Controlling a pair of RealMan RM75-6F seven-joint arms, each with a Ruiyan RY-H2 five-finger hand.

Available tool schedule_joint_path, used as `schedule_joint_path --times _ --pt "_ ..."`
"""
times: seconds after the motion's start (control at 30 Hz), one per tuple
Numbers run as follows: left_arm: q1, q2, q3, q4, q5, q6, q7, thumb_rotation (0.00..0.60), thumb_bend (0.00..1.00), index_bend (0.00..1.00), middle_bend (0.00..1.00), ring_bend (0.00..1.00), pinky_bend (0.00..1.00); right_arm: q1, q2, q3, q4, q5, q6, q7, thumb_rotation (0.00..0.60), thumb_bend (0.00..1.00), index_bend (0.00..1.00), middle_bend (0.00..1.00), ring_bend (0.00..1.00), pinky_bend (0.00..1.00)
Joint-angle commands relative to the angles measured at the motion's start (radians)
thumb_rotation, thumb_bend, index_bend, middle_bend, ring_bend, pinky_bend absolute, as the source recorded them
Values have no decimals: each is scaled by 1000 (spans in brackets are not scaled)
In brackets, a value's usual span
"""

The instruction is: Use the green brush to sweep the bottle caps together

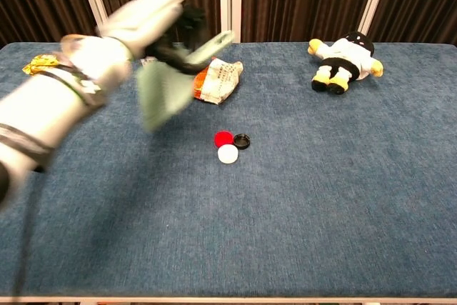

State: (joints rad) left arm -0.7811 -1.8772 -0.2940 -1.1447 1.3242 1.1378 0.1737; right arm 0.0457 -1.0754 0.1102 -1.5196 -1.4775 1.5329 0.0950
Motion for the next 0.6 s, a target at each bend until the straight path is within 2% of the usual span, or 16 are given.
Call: schedule_joint_path --times 0.03,0.17,0.33,0.37,0.5,0.6 --pt "27 119 96 -12 20 -103 96 600 343 553 591 461 495 5 -5 -2 2 -7 -2 1 600 160 8 143 0 22" --pt "5 139 126 11 -14 -201 173 600 344 539 575 443 471 6 -5 -3 -4 -13 0 -6 600 161 8 143 0 23" --pt "-27 135 125 14 -84 -312 199 600 306 487 525 424 461 -2 3 -6 -20 -12 11 -20 600 161 8 143 0 23" --pt "-30 135 123 10 -95 -324 194 600 280 460 499 407 456 -5 4 -6 -23 -10 14 -22 600 161 8 143 0 22" --pt "-27 152 106 -48 -123 -341 132 600 156 212 293 254 383 -12 9 -6 -32 -5 21 -29 600 160 8 143 0 22" --pt "-7 186 96 -99 -112 -306 73 600 100 144 206 182 318 -7 10 -6 -34 -5 13 -29 600 161 8 143 0 23"
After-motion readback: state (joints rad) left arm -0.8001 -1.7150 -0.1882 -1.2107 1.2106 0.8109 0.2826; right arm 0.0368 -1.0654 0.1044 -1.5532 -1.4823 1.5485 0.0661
